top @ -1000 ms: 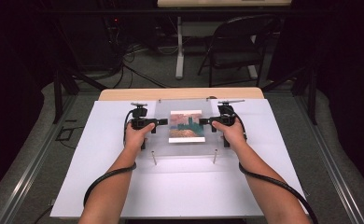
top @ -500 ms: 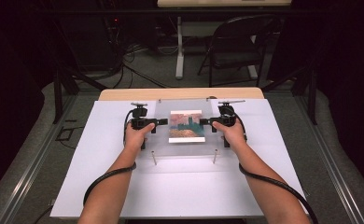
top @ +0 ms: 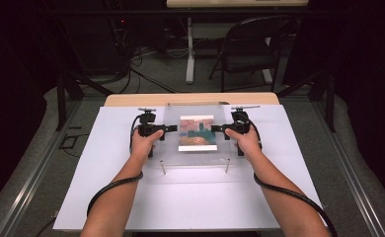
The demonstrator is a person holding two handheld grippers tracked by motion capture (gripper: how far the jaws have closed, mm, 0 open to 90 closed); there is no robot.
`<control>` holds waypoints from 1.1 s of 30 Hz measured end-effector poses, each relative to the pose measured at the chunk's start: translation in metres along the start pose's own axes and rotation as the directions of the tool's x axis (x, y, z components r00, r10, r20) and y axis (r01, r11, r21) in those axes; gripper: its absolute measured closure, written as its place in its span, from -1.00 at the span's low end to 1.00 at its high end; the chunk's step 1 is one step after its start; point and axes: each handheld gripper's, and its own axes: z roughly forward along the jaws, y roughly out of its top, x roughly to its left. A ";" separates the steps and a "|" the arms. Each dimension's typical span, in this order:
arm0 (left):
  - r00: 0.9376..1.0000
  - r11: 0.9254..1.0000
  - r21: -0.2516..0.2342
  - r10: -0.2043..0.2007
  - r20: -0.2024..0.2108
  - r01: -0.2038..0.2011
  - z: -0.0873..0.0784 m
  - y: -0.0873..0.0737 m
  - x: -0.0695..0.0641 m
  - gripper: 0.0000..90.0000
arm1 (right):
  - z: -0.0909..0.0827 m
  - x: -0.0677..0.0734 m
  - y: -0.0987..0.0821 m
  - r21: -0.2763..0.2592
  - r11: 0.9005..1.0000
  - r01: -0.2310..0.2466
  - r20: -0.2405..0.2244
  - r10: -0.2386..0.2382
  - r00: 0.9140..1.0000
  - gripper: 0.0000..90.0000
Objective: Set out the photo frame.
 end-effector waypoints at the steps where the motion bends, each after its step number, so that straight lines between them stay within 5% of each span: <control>1: 1.000 1.000 -0.001 0.004 -0.001 -0.004 -0.001 0.000 -0.001 -0.41 | -0.001 0.001 0.000 0.003 1.000 0.002 0.002 -0.002 1.000 -0.47; 33: 0.993 0.990 -0.074 0.116 -0.007 -0.116 -0.029 0.002 -0.020 -0.32 | -0.028 0.023 0.003 -0.055 0.989 0.134 0.024 -0.133 0.991 -0.47</control>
